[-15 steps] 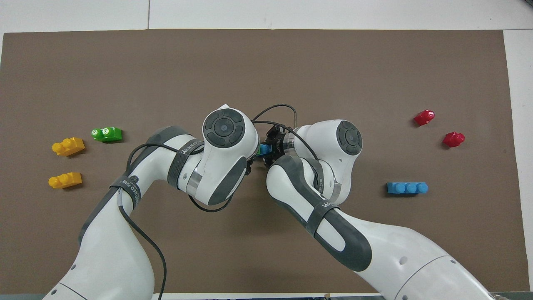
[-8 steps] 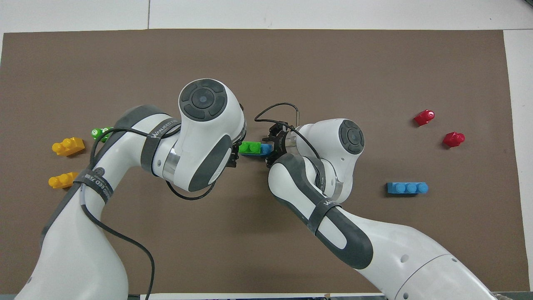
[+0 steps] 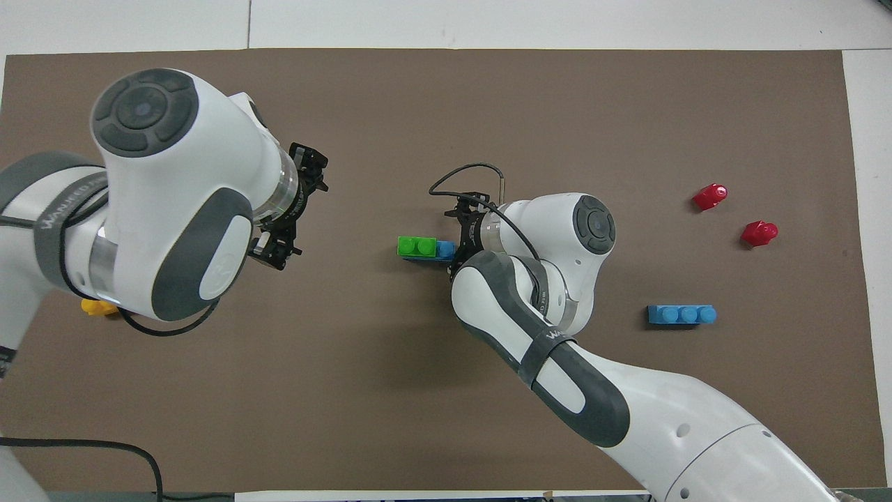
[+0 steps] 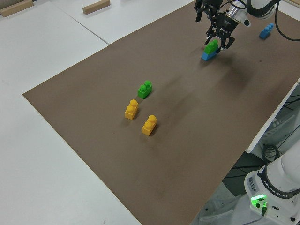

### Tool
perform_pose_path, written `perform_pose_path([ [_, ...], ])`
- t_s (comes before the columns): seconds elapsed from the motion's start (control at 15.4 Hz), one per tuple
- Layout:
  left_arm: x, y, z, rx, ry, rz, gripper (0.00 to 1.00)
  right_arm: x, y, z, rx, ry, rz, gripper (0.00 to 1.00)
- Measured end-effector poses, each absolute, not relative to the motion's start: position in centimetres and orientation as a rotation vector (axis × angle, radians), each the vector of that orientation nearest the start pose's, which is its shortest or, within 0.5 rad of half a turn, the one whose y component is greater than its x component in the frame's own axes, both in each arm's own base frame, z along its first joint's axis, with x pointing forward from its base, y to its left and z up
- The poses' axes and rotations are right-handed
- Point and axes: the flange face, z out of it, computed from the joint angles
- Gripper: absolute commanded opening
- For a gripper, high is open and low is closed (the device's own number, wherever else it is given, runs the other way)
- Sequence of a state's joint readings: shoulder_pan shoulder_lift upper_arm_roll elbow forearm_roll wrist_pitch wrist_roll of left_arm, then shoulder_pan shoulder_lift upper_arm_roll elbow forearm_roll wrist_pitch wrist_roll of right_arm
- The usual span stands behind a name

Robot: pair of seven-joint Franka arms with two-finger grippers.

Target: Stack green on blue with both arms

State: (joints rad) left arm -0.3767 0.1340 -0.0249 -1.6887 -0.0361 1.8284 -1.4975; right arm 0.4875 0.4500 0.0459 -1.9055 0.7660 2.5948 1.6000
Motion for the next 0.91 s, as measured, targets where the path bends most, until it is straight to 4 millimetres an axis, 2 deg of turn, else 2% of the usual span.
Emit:
perform_pose_path([
  [0.13, 56.4, -20.1, 52.7, -2.755, -1.588, 0.024, 1.0, 57.7, 30.3, 29.0, -1.745, 2.016, 0.429, 1.0],
  [0.26, 56.7, -14.9, 54.5, -2.822, -1.461, 0.02, 1.0, 58.9, 28.0, 30.4, -1.707, 2.031, 0.438, 1.0],
  [0.39, 55.9, -10.5, 56.3, -2.902, -1.261, 0.047, 1.0, 60.0, 25.2, 32.3, -1.669, 2.046, 0.458, 1.0],
  [0.46, 55.4, -8.9, 56.9, -2.936, -1.161, 0.066, 1.0, 60.5, 23.7, 33.3, -1.649, 2.054, 0.47, 1.0],
  [0.72, 54.2, -4.7, 57.4, -3.014, -0.893, 0.131, 1.0, 62.3, 17.4, 38.3, -1.596, 2.05, 0.512, 1.0],
  [0.91, 54.1, -2.4, 56.9, -3.047, -0.763, 0.171, 1.0, 62.7, 13.7, 42.2, -1.729, 1.926, 0.472, 1.0],
])
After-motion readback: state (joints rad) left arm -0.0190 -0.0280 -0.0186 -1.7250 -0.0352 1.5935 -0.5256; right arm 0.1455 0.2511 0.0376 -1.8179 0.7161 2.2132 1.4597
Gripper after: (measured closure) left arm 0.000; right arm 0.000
